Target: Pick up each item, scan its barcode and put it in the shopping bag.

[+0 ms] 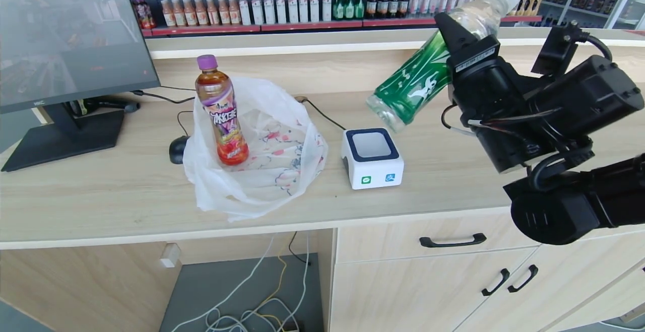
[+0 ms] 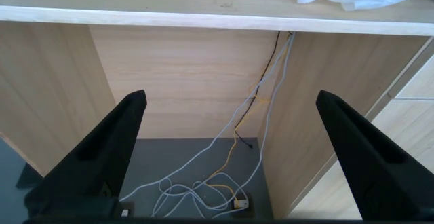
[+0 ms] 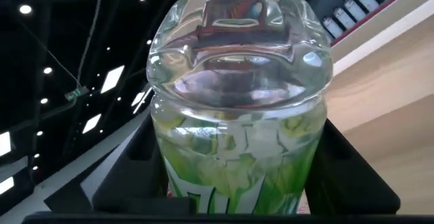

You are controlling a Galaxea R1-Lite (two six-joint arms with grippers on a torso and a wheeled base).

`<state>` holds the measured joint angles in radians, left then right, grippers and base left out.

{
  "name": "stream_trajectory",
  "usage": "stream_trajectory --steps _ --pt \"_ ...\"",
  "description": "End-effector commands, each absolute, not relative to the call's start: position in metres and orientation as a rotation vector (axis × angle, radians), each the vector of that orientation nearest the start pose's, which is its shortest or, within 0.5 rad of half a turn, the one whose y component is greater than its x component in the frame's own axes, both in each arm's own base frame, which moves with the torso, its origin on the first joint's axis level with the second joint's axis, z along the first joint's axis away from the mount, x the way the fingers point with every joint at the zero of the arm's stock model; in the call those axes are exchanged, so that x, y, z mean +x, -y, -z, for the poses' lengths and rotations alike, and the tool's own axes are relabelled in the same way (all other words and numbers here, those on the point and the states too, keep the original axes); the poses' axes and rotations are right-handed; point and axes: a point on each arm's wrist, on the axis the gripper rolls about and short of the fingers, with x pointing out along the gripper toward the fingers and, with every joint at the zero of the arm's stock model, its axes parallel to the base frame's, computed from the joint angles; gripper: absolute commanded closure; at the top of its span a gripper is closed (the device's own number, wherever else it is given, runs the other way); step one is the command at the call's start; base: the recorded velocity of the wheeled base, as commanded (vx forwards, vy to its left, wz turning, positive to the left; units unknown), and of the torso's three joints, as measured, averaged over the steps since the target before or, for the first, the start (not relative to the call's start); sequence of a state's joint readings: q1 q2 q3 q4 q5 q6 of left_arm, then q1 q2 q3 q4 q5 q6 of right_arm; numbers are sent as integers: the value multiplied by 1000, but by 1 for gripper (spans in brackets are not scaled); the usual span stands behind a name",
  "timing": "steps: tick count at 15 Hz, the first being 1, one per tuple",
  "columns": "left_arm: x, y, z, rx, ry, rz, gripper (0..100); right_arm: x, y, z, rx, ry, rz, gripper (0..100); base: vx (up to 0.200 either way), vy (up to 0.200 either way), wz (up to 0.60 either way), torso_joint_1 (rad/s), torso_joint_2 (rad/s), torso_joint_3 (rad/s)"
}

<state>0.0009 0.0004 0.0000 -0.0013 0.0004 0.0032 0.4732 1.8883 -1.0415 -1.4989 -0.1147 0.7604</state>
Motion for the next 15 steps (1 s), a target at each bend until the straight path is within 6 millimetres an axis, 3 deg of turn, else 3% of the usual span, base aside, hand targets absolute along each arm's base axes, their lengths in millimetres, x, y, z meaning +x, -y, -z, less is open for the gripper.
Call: stream_trajectory --steps 1,5,8,15 --pt "-23 0 -76 3 2 -3 0 326 -160 -252 948 435 -566 100 0 0 0 0 0 0" --pt "-23 0 -76 3 2 -3 0 342 -171 -230 1000 375 -569 100 0 0 0 0 0 0" --pt "-23 0 -76 5 2 -2 0 345 -182 -228 1031 361 -595 100 0 0 0 0 0 0" --pt "-23 0 -76 3 2 0 0 355 -183 -213 1088 340 -555 100 0 0 0 0 0 0"
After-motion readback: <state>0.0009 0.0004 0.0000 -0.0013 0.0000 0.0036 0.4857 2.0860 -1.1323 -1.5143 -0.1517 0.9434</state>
